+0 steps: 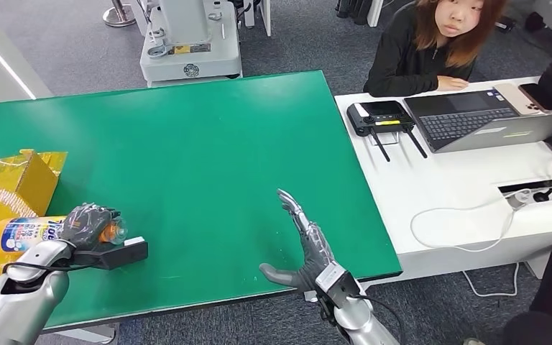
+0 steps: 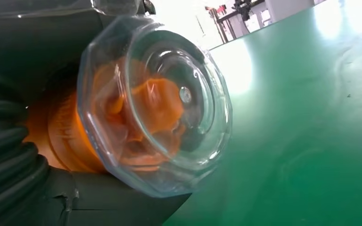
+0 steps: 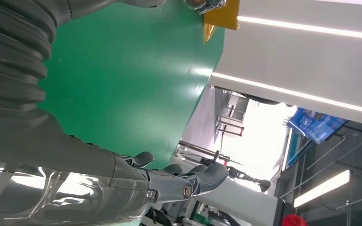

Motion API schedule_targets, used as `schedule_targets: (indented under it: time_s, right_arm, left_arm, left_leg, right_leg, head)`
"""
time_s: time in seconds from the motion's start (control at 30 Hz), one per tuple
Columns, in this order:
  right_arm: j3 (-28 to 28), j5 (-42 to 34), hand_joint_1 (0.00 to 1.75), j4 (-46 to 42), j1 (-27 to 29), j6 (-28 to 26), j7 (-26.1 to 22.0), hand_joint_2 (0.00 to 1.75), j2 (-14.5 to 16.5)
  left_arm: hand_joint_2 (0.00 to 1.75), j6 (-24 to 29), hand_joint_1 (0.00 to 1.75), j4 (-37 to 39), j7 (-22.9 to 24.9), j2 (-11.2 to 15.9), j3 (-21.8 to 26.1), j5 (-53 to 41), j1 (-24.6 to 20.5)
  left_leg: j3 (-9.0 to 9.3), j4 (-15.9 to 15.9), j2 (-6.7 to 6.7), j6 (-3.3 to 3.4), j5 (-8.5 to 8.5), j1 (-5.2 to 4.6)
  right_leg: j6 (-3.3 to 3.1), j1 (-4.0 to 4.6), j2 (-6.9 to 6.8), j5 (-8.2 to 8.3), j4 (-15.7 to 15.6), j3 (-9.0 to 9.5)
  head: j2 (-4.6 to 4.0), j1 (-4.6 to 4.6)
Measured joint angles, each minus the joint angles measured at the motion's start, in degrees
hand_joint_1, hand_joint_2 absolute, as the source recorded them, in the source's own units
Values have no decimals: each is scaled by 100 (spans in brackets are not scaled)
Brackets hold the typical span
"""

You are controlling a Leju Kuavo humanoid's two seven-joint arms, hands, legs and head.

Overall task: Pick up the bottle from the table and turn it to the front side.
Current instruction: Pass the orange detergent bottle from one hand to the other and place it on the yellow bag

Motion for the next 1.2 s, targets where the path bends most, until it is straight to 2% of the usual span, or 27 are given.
schedule_targets:
  time_s: [0.3,0.57,0.77,0.93,1.2]
  right_arm:
    - [-202,73,0,-83,362,-137,1,175,-23]
    - [-259,68,0,-121,493,-181,0,175,-63]
    - [-283,29,0,-124,514,-217,0,175,-81]
    - [-281,-44,0,-124,520,-253,0,175,-113]
    - [-376,69,0,-117,521,-152,1,175,-113]
  left_arm:
    - [175,267,175,717,443,-306,0,-348,-363]
    - [175,269,175,1011,486,-415,0,-384,-487]
    - [175,286,175,1141,565,-451,0,-437,-555]
    - [175,344,175,1246,875,-444,0,-556,-560]
    - [175,341,175,1270,1179,-286,202,-802,-461]
  left_leg:
    - [0,-1,2,0,0,0]
    - [0,0,3,0,0,0]
    - [0,-1,4,0,0,0]
    - [-1,-1,3,0,0,0]
    - [-2,-2,2,0,0,1]
  right_leg:
    - [1,0,5,-1,0,-1]
    - [1,0,5,-1,0,-1]
    - [1,0,6,-1,0,-1]
    - [1,0,5,-1,1,-1]
    - [1,1,4,-1,2,-1]
  head:
    - [0,0]
    - [0,1]
    - [0,0]
    - [0,0]
    - [0,1]
